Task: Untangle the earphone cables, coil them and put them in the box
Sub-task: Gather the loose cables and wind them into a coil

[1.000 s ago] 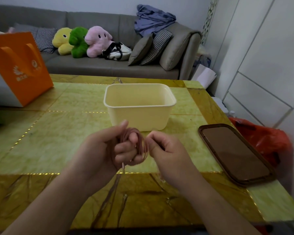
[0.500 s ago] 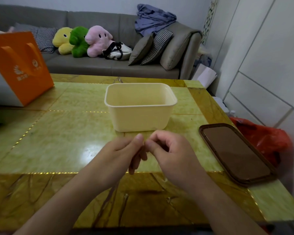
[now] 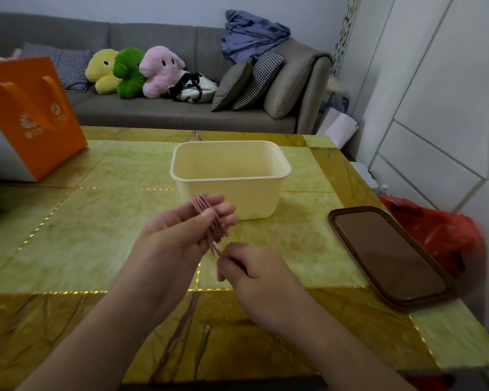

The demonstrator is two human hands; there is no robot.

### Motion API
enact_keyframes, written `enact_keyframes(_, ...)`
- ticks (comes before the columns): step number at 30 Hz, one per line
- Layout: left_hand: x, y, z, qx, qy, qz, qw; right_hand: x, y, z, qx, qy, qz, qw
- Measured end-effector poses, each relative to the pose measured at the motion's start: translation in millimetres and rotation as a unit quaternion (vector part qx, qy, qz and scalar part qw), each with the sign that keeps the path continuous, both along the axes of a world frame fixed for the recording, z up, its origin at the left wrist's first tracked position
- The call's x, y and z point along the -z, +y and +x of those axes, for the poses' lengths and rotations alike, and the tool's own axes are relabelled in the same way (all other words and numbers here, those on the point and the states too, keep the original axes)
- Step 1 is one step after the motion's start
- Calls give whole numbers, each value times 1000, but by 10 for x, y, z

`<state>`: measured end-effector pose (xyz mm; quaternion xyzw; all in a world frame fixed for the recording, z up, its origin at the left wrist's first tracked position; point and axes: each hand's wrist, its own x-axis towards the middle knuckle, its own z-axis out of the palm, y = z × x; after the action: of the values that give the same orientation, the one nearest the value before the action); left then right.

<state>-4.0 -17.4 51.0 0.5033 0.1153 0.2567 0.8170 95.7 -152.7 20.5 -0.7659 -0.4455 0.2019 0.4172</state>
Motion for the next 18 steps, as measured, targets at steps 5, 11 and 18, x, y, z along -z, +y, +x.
enact_keyframes(5,57,-18,-3,-46,151,284,946,-118,-76,6,-6,-11,36,999)
enact_keyframes(11,82,-74,6,59,254,326,909,-176,-129,114,10,-24,116,993)
enact_keyframes(18,-40,-117,-3,94,225,134,961,-144,-104,124,71,2,163,984)
